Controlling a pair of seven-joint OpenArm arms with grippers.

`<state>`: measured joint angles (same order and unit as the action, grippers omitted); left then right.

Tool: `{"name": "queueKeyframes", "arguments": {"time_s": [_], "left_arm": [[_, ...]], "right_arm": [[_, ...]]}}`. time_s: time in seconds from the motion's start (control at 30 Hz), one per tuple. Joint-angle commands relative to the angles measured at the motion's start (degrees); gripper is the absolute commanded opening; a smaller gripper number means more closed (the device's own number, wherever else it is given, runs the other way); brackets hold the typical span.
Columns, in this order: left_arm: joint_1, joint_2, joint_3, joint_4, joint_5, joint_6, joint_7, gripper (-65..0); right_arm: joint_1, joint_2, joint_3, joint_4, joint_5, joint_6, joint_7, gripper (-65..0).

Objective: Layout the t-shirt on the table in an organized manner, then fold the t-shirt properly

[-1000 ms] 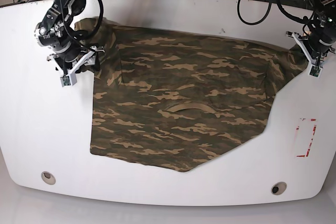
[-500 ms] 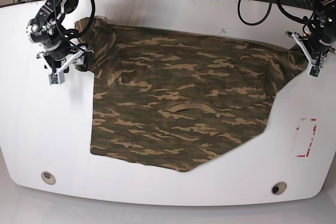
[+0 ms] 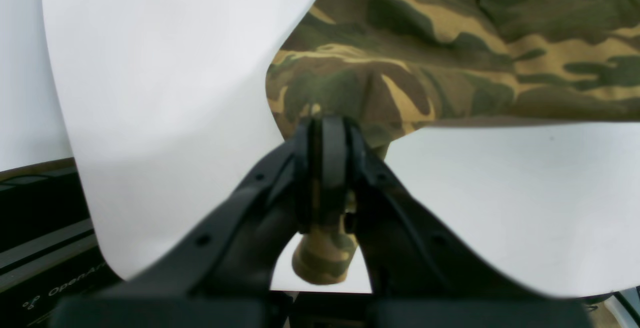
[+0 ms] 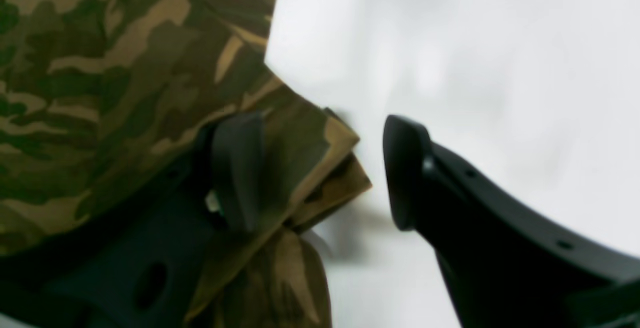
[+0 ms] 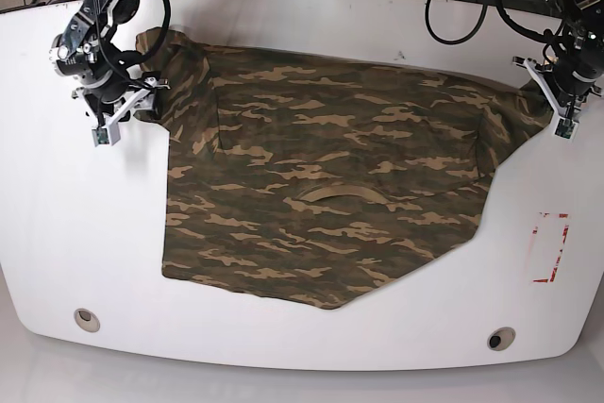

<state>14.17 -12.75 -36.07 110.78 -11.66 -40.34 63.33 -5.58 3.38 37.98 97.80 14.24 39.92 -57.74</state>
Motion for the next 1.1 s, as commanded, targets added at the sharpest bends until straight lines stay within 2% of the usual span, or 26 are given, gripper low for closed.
{"name": "queueKeyframes", "arguments": {"time_s": [0.0, 0.2, 0.33, 0.53, 0.63, 0.7, 0.87, 1.07], "left_arm": [[-0.4, -0.9, -0.3, 0.9, -0.3, 0.3, -1.0, -63.9], [-0.4, -0.9, -0.3, 0.9, -0.3, 0.3, -1.0, -63.9], [-0.4, -0.9, -0.4, 0.9, -0.3, 0.3, -1.0, -63.9], [-0.4, -0.9, -0.5, 0.9, -0.3, 0.3, -1.0, -63.9], [-0.4, -0.9, -0.5, 0.9, -0.3, 0.3, -1.0, -63.9], [-0.4, -0.9, -0.5, 0.9, -0.3, 0.3, -1.0, -63.9], [-0.4, -0.9, -0.3, 0.9, -0.3, 0.3, -1.0, -63.9], [-0.5, -0.9, -0.3, 0.9, -0.3, 0.3, -1.0, -63.9]], "right_arm": [[0.7, -1.2, -0.7, 1.1, 0.8, 0.1, 0.8, -28.5], [0.6, -2.0, -1.4, 1.1, 1.2, 0.1, 0.6, -28.5], [0.6, -4.0, -1.4, 1.1, 0.8, 0.1, 0.5, -28.5], [0.6, -4.2, -1.4, 1.1, 1.0, 0.1, 0.5, -29.3], [0.6, -4.2, -1.4, 1.1, 1.0, 0.1, 0.5, -35.5], [0.6, -4.2, -1.4, 1.1, 0.9, 0.1, 0.5, -42.2], [0.8, -4.2, -1.4, 1.1, 1.0, 0.1, 0.5, -63.9], [0.8, -4.2, -1.4, 2.2, 1.1, 0.1, 0.5, -65.0]]}}
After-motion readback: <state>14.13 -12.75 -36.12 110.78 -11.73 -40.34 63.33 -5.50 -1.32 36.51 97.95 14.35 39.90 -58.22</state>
